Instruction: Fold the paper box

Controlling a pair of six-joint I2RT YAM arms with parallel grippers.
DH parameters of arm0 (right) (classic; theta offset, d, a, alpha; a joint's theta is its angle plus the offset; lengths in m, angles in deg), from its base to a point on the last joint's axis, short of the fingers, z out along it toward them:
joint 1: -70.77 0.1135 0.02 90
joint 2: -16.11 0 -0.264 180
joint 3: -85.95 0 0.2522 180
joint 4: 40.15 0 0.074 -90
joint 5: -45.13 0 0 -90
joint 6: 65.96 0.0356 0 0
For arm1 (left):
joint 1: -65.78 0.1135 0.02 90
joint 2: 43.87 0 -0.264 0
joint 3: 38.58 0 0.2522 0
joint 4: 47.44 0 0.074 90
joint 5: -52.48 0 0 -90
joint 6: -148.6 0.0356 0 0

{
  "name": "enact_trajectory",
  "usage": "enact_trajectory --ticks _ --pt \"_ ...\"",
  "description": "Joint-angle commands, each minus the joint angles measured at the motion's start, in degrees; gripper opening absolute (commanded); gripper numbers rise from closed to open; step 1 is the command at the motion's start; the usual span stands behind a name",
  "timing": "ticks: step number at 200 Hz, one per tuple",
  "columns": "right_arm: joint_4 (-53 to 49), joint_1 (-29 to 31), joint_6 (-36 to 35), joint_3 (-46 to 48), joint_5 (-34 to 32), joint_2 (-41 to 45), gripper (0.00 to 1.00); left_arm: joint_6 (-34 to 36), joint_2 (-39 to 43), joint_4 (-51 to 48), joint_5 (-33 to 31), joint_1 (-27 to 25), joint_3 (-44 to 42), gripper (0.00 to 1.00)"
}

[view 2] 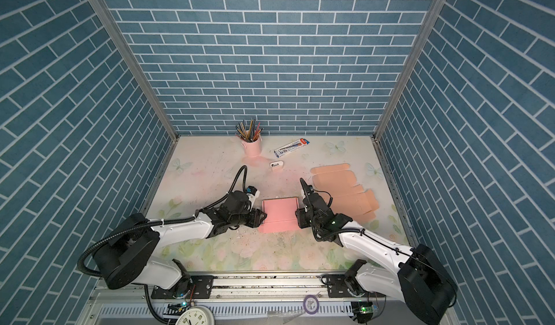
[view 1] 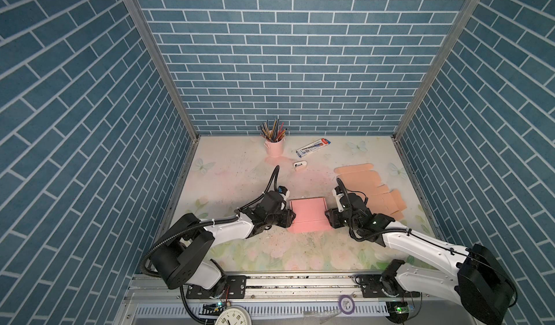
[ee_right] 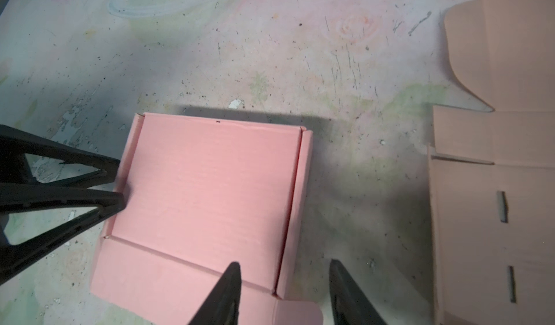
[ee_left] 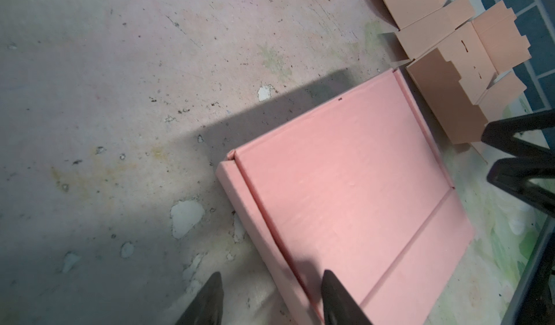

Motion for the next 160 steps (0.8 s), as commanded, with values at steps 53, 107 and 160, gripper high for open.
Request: enact_trajectory --ticks 53,107,160 --pt "7.12 -1.25 2.96 1.65 5.68 -4.00 0.52 0.00 -0.52 1.46 1.55 0.38 -1.15 0.47" --pt "9.55 -1.22 2.65 0.91 8.74 -7.91 0.52 -0.22 -0.87 2.32 2.00 0.41 -1.25 0.44" --pt "12.87 -0.67 2.65 1.18 12.38 -10.43 0.51 -0.18 -0.87 2.47 1.93 1.04 -1.91 0.43"
